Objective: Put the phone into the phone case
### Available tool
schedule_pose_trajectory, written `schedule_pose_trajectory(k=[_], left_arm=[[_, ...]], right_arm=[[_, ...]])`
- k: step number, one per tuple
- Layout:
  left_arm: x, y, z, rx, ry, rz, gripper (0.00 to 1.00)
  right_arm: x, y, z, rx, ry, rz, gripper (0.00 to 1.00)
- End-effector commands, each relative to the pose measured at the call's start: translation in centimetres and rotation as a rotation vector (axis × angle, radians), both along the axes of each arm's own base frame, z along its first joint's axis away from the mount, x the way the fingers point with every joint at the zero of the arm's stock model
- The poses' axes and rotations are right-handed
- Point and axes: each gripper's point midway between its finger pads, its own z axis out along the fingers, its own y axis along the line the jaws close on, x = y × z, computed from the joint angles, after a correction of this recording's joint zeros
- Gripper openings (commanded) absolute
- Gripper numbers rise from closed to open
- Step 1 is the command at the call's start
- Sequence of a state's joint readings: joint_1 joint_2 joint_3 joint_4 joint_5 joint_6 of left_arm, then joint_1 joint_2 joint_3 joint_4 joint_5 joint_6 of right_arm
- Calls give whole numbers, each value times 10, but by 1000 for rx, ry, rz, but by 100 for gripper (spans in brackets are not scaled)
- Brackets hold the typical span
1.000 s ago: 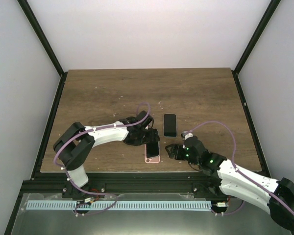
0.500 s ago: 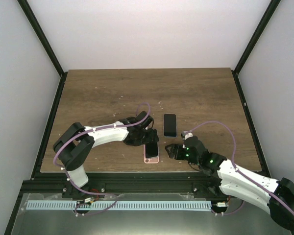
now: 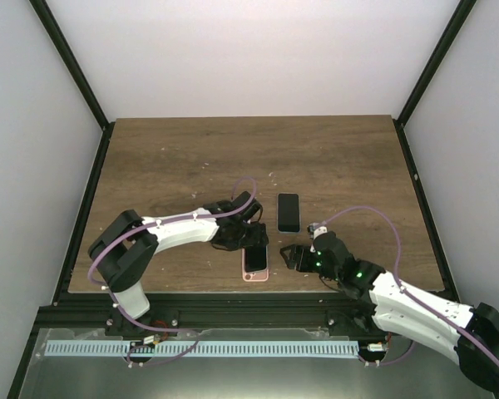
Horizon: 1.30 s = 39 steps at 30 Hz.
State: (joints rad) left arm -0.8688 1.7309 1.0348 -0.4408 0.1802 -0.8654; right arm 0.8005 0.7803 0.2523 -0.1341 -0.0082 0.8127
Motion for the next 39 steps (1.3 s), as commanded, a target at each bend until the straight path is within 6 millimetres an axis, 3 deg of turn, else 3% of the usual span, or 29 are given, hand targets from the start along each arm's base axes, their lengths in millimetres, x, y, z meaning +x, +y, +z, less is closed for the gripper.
schedule_pose_trajectory(k=[1,10,22,31,39], left_arm=[[0,-9,25,-55,-39,-1,57],[-7,-8,29,-66,-38,6,57],[-11,-3,9,3,-24,-3,57],[-9,-3,-3,46,-8,-20,67],[-9,-2,12,36,-22,-7,76]], right_arm=[[0,-1,-2,16,2,-10,77],[0,-1,-1,16,-1,-9,77],[0,-1,-2,23,1,-9,77],[0,1,-2,20,-2,-1,77],[2,3,-3,9,1,7,79]])
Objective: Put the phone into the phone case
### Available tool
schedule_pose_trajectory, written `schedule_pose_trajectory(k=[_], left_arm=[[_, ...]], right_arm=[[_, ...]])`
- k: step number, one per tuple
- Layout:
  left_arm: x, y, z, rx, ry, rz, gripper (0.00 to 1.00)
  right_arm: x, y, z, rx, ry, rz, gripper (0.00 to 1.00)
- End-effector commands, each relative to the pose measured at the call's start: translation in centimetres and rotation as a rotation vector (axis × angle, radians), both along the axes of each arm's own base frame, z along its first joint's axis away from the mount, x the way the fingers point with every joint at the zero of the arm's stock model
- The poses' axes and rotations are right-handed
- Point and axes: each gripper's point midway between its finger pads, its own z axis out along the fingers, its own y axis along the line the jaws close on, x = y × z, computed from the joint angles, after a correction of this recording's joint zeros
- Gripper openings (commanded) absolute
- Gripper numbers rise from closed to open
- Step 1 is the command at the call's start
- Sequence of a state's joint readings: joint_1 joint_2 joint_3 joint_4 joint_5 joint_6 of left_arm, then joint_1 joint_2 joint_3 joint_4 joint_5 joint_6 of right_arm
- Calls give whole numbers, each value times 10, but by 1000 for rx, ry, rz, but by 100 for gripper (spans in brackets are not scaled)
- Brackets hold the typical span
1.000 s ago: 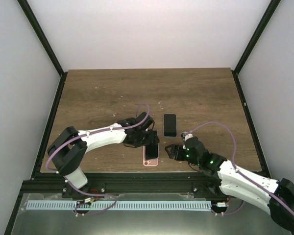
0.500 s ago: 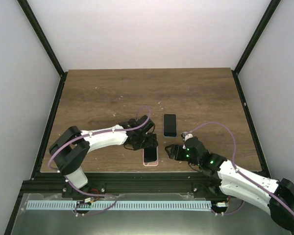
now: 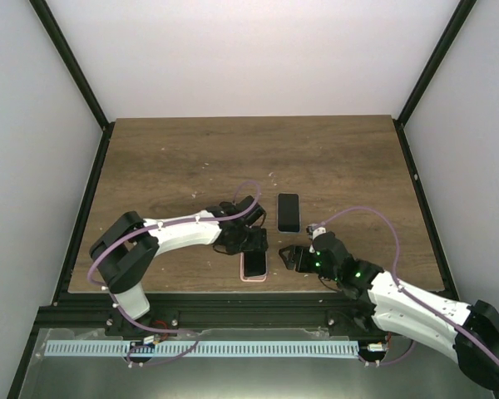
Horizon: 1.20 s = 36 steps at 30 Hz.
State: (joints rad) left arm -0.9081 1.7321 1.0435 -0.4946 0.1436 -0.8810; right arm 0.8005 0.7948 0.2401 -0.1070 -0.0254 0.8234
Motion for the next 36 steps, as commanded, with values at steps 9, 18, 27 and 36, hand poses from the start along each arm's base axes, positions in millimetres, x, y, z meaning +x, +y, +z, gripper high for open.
schedule_pose_trajectory(k=[9,18,27,36], left_arm=[[-3,0,15,-34,-12,9,91],[2,5,51,-88,-93,40,81],[-1,29,49,-219,-103,57,68],[-10,42,25,-267,-87,33,65]], right_arm=[[0,-4,1,13,-3,-18,79],[-4,8,8,67,-9,40,66],[1,32,3,59,39,114,45],[9,52,-6,42,85,159,35]])
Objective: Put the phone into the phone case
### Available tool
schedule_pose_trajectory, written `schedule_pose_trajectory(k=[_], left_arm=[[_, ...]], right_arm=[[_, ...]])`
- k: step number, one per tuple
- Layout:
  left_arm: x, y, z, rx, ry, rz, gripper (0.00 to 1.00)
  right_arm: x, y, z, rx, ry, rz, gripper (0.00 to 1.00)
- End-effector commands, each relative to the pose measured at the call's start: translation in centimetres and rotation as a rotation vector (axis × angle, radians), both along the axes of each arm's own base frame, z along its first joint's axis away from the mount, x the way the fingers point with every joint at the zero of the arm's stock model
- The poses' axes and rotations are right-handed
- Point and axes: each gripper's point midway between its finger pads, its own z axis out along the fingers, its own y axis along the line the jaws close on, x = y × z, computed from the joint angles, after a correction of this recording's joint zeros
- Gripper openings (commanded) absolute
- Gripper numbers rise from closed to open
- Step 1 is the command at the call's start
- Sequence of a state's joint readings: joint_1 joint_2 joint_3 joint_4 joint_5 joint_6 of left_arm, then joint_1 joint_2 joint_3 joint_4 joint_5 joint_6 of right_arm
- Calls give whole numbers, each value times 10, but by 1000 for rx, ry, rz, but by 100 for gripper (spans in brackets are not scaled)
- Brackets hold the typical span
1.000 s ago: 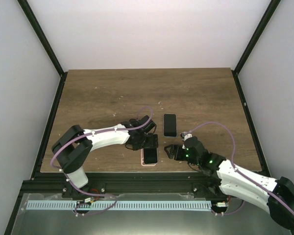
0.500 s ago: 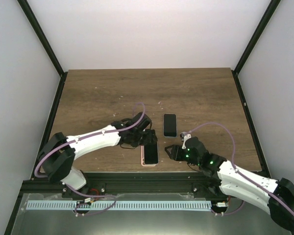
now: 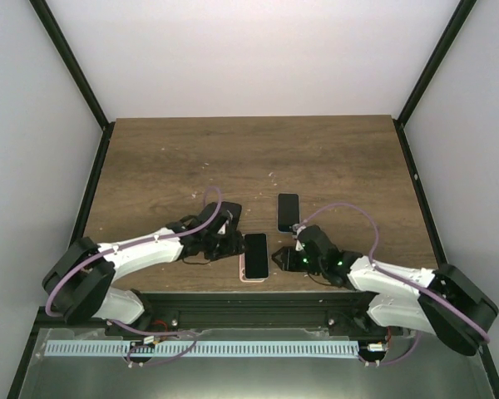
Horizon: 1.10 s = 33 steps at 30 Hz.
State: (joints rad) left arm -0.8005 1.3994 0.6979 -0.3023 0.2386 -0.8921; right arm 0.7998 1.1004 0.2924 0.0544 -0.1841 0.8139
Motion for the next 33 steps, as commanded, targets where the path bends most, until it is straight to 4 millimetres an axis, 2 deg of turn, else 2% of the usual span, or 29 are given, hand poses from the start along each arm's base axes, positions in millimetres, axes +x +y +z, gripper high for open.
schedule_pose_trajectory(k=[1,10,18,24,33], left_arm=[[4,-9,3,-76,-43,-45,64],[-3,-9,-19,-65,-35,-97,56],[-6,-12,-28,-82,-32,-125,52],[-7,-14,-26,-98,-39,-132,47],[-7,-16,-27,-104,-35,-137,45]], right_arm=[[14,21,20,43,-41,39,33],[20,33,10,14,-2,67,32],[20,39,3,-4,18,84,29],[18,46,5,9,18,104,21],[13,57,6,15,28,141,19]])
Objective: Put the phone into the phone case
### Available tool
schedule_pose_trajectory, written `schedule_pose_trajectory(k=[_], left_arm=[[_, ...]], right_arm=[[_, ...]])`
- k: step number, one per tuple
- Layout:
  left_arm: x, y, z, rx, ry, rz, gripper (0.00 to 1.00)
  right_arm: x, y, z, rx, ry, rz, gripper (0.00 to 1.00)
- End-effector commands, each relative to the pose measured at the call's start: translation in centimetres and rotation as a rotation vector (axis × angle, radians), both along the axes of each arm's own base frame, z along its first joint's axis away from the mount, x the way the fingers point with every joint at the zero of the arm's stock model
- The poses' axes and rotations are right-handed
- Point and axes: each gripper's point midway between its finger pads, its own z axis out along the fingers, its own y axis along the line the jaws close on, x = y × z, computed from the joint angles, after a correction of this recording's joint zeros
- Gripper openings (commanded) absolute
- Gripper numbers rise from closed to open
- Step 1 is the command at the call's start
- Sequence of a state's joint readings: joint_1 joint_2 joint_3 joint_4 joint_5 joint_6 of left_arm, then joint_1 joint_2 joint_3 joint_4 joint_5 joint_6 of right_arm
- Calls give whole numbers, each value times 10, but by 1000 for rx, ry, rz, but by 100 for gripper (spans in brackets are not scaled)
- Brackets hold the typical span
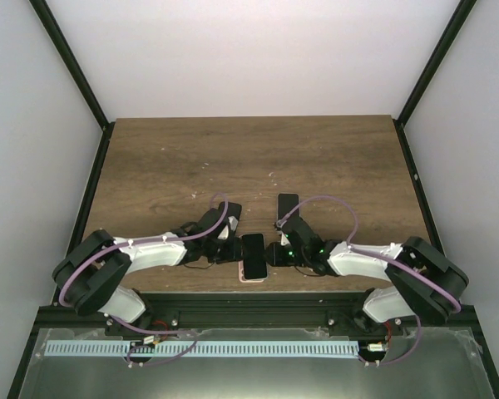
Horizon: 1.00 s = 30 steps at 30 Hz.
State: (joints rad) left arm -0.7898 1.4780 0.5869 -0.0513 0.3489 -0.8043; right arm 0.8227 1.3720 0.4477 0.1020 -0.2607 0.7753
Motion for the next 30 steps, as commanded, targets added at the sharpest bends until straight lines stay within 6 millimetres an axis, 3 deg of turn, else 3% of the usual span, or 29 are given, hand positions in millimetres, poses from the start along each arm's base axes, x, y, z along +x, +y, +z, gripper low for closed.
schedule_pose_trajectory(k=[1,13,26,30], left_arm=[[1,-2,-3,-11,-6,-15,45],[-3,-1,-6,-26,11,-3,40],[-9,-8,-5,-60,38,-3,38],[-11,-12,-3,-78,60,-4,38]], right_arm=[[2,20,16,46,-28,42,19],[-10,30,23,127,16,25,18],[-16,11,-7,55,55,-73,14],[-15,9,-11,41,56,-81,5]])
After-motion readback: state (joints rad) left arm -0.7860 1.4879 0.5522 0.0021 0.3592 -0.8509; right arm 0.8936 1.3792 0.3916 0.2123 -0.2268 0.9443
